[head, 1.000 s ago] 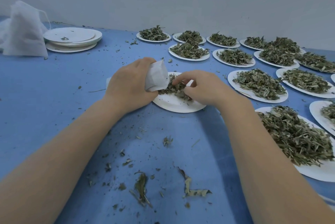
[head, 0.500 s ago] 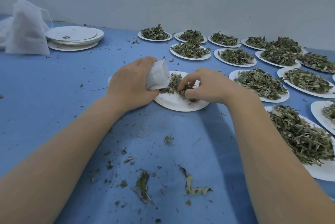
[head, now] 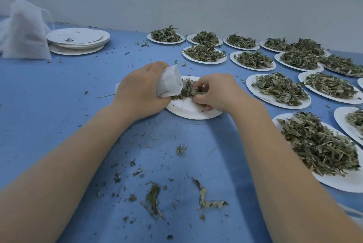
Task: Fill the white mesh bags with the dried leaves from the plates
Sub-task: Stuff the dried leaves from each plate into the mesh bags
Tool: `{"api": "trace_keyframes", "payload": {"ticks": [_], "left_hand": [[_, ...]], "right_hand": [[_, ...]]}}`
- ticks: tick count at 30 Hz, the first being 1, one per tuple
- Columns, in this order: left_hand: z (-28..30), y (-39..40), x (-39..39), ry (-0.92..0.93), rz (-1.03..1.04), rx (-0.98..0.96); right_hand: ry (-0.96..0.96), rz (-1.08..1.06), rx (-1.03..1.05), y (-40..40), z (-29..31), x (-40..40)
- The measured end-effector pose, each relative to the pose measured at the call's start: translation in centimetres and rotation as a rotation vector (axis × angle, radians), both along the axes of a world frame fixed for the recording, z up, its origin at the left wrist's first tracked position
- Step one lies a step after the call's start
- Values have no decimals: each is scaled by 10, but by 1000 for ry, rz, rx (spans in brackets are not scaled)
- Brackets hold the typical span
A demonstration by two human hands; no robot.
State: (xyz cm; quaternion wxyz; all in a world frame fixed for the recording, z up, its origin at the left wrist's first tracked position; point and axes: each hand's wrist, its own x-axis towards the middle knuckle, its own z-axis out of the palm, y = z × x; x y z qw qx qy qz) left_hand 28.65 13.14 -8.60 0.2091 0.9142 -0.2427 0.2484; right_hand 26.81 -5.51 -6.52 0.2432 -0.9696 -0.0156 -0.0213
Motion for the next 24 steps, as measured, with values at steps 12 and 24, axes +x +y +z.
{"api": "trace_keyframes", "payload": {"ticks": [12,24], "left_hand": [[1,-1,4,-32,83,110],[4,-9,-4,-21,-57,-42]], "right_hand": [[-212,116,303,-5,29,-15],[-169,299,216,22,29,-16]]}}
